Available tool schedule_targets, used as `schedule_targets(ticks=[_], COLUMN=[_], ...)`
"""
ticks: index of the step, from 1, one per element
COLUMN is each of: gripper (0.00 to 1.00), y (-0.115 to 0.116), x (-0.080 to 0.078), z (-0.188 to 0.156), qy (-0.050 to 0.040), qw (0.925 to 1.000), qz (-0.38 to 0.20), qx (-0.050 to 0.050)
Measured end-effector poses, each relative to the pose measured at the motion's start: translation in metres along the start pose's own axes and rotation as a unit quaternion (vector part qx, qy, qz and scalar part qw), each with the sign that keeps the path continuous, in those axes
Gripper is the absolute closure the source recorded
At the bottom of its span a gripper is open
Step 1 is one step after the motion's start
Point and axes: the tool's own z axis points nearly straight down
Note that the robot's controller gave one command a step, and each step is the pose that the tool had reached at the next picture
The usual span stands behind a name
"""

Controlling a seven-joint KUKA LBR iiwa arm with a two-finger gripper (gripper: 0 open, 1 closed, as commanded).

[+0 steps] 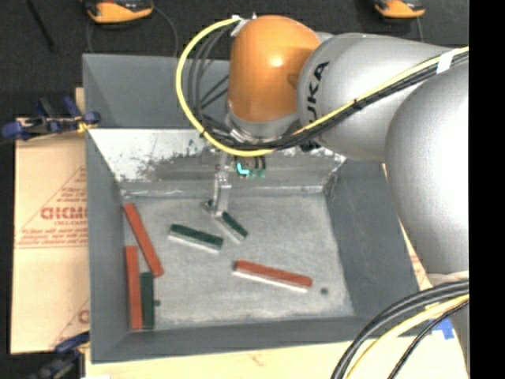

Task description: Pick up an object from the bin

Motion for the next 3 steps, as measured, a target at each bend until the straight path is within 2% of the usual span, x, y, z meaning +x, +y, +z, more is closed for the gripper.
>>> schedule_targets(ticks=[1, 2, 3], gripper=[0.0, 0.0, 1.0], y=[-0.03, 0.001, -0.001], x=[0.028, 0.068, 0.066], z=[0.113, 0.118, 0.117], qy=[-0.0019, -0.002, -0.0041], qw=[0.9946, 0.9972, 0.997], qz=[0.104, 0.074, 0.078], qx=[0.0, 0.0, 0.0])
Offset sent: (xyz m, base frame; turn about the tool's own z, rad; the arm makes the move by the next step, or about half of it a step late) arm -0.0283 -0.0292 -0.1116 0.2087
